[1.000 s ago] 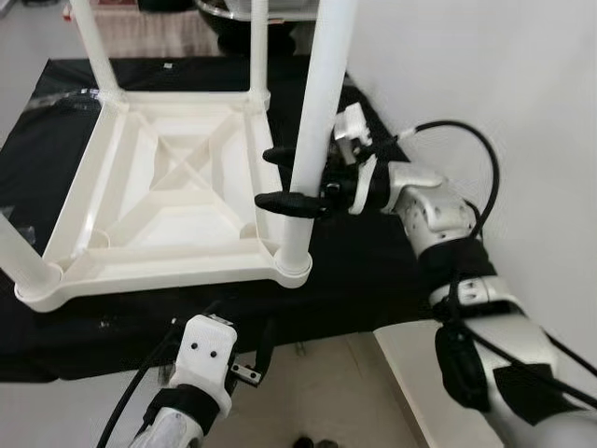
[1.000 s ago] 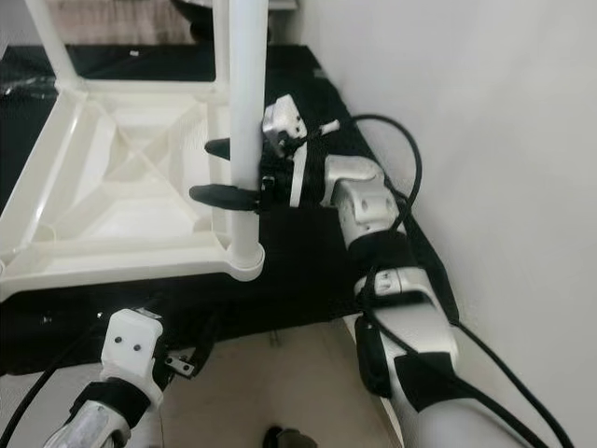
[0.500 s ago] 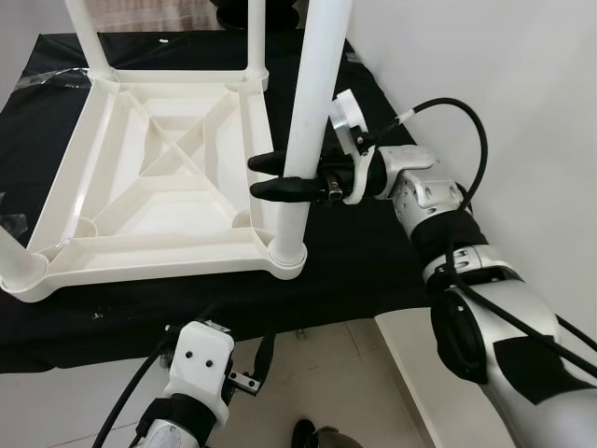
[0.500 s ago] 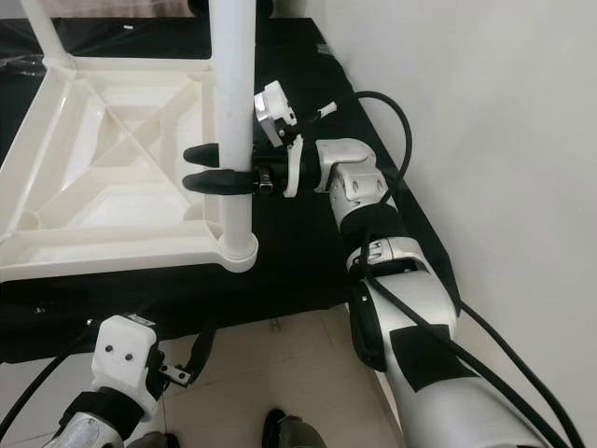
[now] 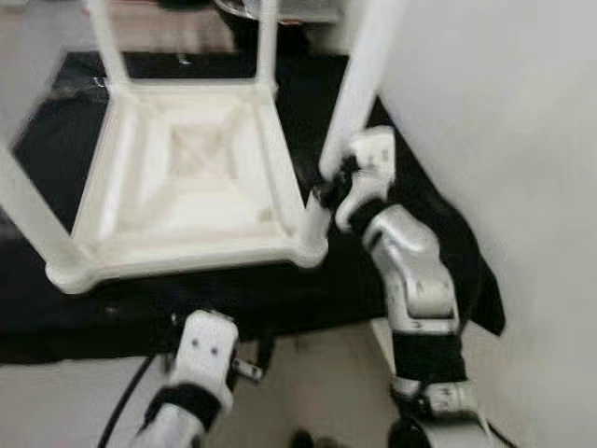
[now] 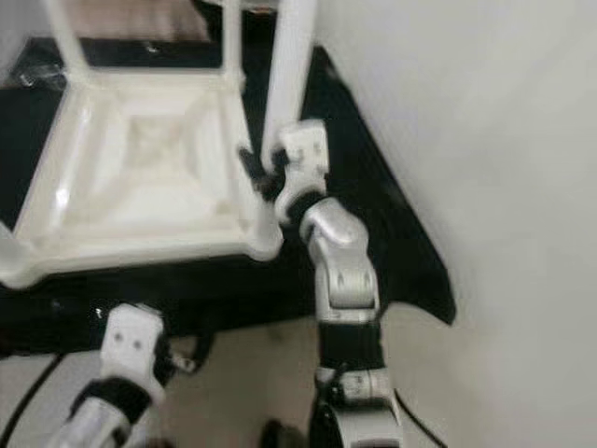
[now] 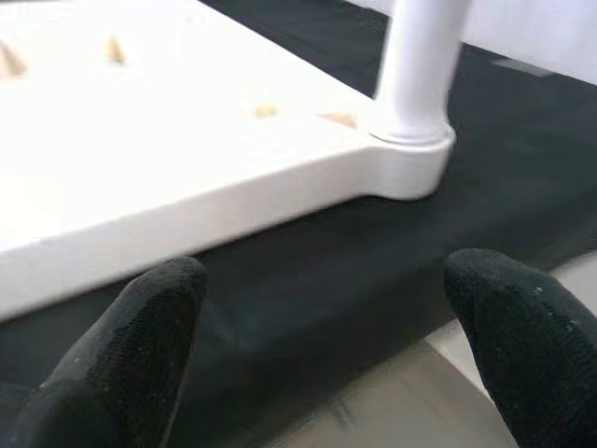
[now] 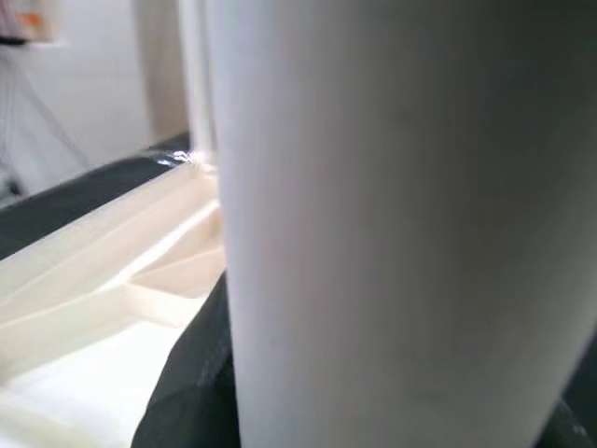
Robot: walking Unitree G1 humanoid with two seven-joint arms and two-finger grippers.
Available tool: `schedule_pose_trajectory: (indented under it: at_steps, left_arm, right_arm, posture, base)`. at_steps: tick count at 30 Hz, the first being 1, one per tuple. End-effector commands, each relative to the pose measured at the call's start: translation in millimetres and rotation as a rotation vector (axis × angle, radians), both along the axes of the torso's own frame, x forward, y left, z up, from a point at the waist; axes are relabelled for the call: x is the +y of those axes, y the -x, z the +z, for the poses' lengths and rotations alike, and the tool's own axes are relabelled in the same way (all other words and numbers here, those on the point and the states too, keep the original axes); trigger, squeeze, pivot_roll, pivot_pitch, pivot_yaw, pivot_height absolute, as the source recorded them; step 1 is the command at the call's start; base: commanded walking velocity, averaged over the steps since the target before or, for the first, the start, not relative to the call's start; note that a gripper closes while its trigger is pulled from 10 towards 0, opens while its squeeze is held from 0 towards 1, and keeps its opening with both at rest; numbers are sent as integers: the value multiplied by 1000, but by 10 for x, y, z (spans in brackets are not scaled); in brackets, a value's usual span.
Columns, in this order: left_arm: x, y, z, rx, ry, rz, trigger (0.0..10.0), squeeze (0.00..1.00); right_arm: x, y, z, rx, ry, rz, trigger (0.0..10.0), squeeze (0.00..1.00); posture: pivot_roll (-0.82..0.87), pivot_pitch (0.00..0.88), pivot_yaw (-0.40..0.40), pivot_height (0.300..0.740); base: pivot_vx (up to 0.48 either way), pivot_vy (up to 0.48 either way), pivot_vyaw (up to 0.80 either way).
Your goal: Building children table
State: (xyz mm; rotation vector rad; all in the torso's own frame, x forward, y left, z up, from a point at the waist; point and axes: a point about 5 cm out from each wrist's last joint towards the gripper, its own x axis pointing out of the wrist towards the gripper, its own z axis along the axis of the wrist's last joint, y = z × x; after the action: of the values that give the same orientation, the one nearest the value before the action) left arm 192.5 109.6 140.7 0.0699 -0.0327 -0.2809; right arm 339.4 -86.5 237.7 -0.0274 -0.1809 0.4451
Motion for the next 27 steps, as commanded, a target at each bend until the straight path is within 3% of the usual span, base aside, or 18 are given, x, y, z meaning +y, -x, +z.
schedule_pose_trajectory:
  at_steps: [1,2,6,7,8,13,14,16,18,19,21,23,24,25,27]
  left_arm:
    - [-10,-15,-55,19,12,-1,10000,0]
    - [-8,-54,-59,13,9,3,10000,0]
    - [-7,-81,-64,12,9,7,10000,0]
    - [-3,-88,-64,11,9,10,10000,0]
    - [3,-92,-67,11,9,13,10000,0]
    - [14,-95,-70,11,9,17,10000,0]
    - [15,-94,-71,12,10,18,10000,0]
    - [15,-94,-71,12,10,18,10000,0]
    - [-4,-83,-66,10,16,13,10000,0]
    - [-4,-83,-66,10,16,13,10000,0]
    - [-22,-61,-55,9,20,7,10000,0]
    - [-28,-47,-49,9,22,5,10000,0]
    - [-31,-34,-45,9,23,4,10000,0]
    - [-33,-16,-40,10,24,4,10000,0]
    - [-37,8,-33,11,24,4,10000,0]
  right_arm:
    - [232,-55,-405,141,43,-39,0,0]
    - [406,-157,-301,103,38,17,0,0]
    - [514,-220,-207,75,29,46,0,0]
    - [550,-239,-167,69,28,55,7451,0]
    - [568,-212,-120,72,3,58,10000,0]
    - [588,-112,-34,75,-26,85,10000,0]
    - [599,-60,29,63,-45,173,10000,1000]
    - [599,-60,29,63,-45,173,10000,1000]
    - [536,-59,220,-39,-79,420,10000,1000]
    - [536,-59,220,-39,-79,420,10000,1000]
    - [390,-110,349,-126,-41,590,10000,1000]
    - [336,-128,368,-146,2,640,10000,1000]
    - [301,-142,369,-158,50,677,10000,325]
    - [272,-144,361,-153,87,737,10000,0]
    - [244,-145,344,-141,118,797,10000,0]
  posture:
    - [87,143,-126,740]
    - [86,131,-132,740]
    - [90,125,-137,740]
    - [92,124,-138,740]
    - [99,122,-140,740]
    - [101,124,-138,740]
    - [101,127,-137,740]
    - [101,127,-137,740]
    - [98,146,-139,740]
    - [98,146,-139,740]
    - [103,159,-143,740]
    - [107,165,-144,740]
    - [111,172,-145,740]
    - [119,185,-148,740]
    - [129,197,-151,740]
  base:
    - [0,0,0]
    - [0,0,0]
    - [0,0,0]
    - [0,0,0]
    - [0,0,0]
    - [0,0,0]
    - [0,0,0]
    - [0,0,0]
    - [0,0,0]
    - [0,0,0]
    - [0,0,0]
    - [0,0,0]
    - [0,0,0]
    - [0,0,0]
    - [0,0,0]
